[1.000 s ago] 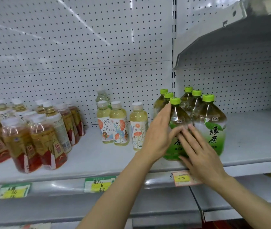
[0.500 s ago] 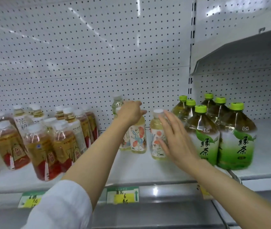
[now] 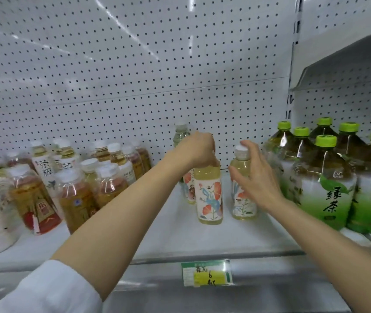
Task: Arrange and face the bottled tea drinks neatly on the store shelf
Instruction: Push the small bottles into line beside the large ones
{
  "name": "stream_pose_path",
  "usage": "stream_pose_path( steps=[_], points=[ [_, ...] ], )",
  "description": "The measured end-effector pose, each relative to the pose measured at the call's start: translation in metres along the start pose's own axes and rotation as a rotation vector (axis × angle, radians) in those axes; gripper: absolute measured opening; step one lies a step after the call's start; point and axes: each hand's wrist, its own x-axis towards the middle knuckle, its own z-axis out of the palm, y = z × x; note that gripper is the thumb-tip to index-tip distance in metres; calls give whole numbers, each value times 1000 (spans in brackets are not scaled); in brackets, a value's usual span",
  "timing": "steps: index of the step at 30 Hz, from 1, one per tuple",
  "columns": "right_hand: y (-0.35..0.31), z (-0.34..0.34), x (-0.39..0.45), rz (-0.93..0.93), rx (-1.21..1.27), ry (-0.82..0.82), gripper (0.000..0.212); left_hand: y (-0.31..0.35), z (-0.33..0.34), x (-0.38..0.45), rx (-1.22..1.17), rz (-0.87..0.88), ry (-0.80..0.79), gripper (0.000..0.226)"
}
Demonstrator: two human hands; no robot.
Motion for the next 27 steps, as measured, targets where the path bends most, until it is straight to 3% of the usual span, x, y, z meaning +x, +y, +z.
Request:
stream_pose_path(
  steps=[3,6,10,12,16,19,22,25,27],
  points=[
    [-11,6,-8,-39,-17,-45,62,-6,-6,-4,29,16,-27,48],
    [-15,4,-12,-56,-83,-58,63,-20,-27,0,-101,-2,-96,48],
    [-18,4,-11,-39,-167,-57,67,-56,-46,47,12,-93,83,50],
    [-19,7,-10,-103,-226,5,69,-71,-38,74,82,-160,39,57],
    [-23,10,-5,-331,-364,66,67,-85,-10,118,-41,-279,-30,63],
    [-26,14,-4,-449,-434,75,65,-89,0,133,-159,-350,2,48],
    [-25,17,-5,-500,-472,112,61,-92,-3,136,-167,-343,35,12],
    [-25,20,-5,-504,-483,131,60,-90,-9,125,-141,-314,49,30],
    [-27,22,-6,-497,-488,135,61,-91,-16,120,-171,-307,87,30]
  ],
)
